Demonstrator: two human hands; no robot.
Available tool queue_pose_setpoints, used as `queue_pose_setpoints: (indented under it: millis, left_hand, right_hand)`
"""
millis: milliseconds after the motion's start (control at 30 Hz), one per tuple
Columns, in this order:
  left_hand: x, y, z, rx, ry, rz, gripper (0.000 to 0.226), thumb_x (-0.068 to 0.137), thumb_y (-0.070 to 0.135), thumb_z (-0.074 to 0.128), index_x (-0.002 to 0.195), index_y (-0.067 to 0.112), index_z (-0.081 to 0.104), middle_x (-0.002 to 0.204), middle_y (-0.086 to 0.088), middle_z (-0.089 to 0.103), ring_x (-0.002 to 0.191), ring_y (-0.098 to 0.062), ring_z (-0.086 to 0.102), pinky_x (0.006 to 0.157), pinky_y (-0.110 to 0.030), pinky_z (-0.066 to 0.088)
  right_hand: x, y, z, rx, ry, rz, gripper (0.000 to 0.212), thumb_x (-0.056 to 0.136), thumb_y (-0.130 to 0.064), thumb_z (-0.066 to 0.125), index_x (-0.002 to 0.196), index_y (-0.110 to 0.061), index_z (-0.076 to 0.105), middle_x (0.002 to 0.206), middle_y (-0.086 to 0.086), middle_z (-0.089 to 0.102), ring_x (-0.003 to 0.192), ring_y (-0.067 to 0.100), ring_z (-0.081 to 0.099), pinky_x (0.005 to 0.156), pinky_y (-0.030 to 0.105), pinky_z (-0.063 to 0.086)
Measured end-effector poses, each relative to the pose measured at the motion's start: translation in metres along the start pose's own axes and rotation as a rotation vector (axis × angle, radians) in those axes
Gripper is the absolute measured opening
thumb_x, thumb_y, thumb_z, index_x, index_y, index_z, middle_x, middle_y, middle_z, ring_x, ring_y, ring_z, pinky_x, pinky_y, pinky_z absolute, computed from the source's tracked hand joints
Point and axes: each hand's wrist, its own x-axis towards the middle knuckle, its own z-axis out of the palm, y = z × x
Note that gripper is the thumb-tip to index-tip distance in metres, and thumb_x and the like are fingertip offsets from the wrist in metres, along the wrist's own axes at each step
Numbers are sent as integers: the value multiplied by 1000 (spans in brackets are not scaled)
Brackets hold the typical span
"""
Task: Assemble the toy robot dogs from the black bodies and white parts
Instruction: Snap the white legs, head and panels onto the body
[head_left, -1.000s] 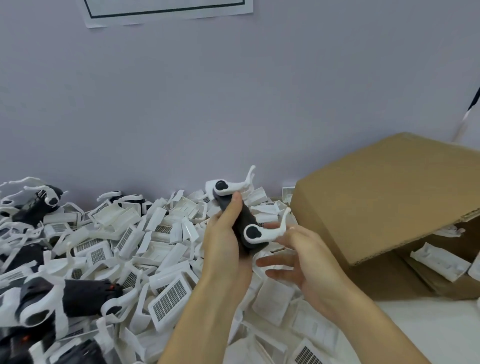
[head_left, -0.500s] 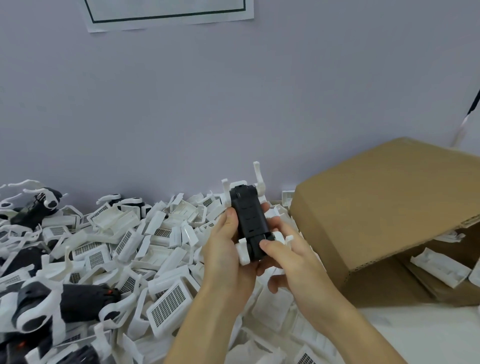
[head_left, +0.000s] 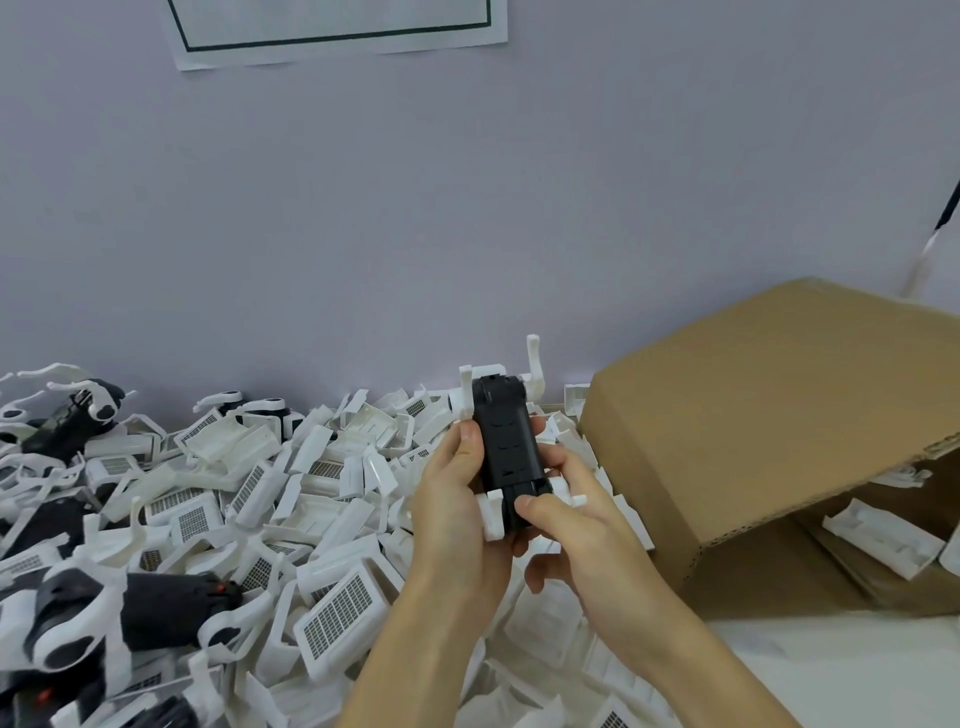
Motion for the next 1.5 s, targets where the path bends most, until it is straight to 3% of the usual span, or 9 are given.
queue_pose_setpoints:
  millis: [233, 367, 467, 633, 733, 933, 1100, 1267, 1500]
  left_hand:
    - [1, -2, 0, 5, 17, -12, 39, 106, 34, 42, 94, 27, 78, 110, -8, 77, 70, -26, 58, 53, -30, 33]
    - [2, -2, -1, 2, 15, -12, 33, 105, 35, 44, 107, 23, 75, 115, -9, 75, 77, -30, 58, 53, -30, 34]
    - [2, -3, -2, -5, 11, -9, 33, 105, 35, 44, 114, 21, 72, 117, -10, 75, 69, -26, 58, 50, -27, 32]
    - [3, -3, -1, 13, 3, -2, 34, 104, 35, 45, 96, 29, 77, 114, -7, 76, 77, -29, 58, 53, -29, 33]
    - [4, -3, -2, 20, 11, -9, 33, 104, 36, 45, 98, 29, 77, 114, -8, 76, 84, -32, 57, 57, -32, 34]
    - [4, -5, -2, 5, 19, -15, 32, 105, 34, 44, 108, 20, 73, 115, -11, 75, 72, -26, 55, 50, -28, 33]
    - [3, -5, -1, 4, 28, -11, 33, 106, 33, 44, 107, 22, 75, 112, -10, 76, 74, -26, 56, 49, -28, 33]
    - [4, -5, -1, 8, 28, -11, 34, 105, 34, 44, 105, 22, 76, 110, -9, 77, 86, -34, 57, 60, -34, 33]
    - [3, -5, -1, 30, 23, -3, 34, 106, 34, 43, 107, 22, 74, 110, -7, 77, 79, -30, 58, 58, -32, 32]
  right_hand:
    - [0, 1, -2, 21, -11, -2, 32, 75, -28, 54, 95, -50, 63, 84, -9, 72, 69, 9, 59, 57, 28, 47]
    - [-1, 2, -4, 13, -37, -13, 38, 74, -25, 53, 97, -53, 63, 85, -9, 71, 73, 9, 59, 61, 29, 48]
    - [0, 2, -4, -17, -32, -12, 39, 74, -26, 52, 98, -55, 61, 86, -9, 71, 75, 10, 59, 63, 28, 48]
    - [1, 3, -1, -43, 4, -6, 36, 76, -30, 51, 101, -56, 58, 81, -11, 70, 76, 10, 60, 61, 24, 49]
    - [0, 3, 0, -58, 11, -8, 36, 76, -32, 51, 101, -57, 57, 80, -11, 69, 74, 9, 59, 62, 25, 49]
    - [0, 2, -1, -41, 16, -19, 27, 90, -31, 55, 103, -54, 60, 86, -13, 72, 74, 8, 62, 59, 24, 50]
    - [1, 2, -1, 5, -10, -16, 34, 76, -28, 52, 96, -53, 62, 84, -10, 72, 68, 9, 61, 57, 26, 50]
    - [0, 4, -4, 23, -41, -18, 39, 74, -23, 52, 100, -51, 63, 83, -10, 71, 72, 10, 60, 59, 27, 50]
    - [0, 4, 0, -44, 28, -13, 35, 75, -32, 51, 99, -57, 58, 80, -12, 70, 76, 10, 62, 61, 25, 50]
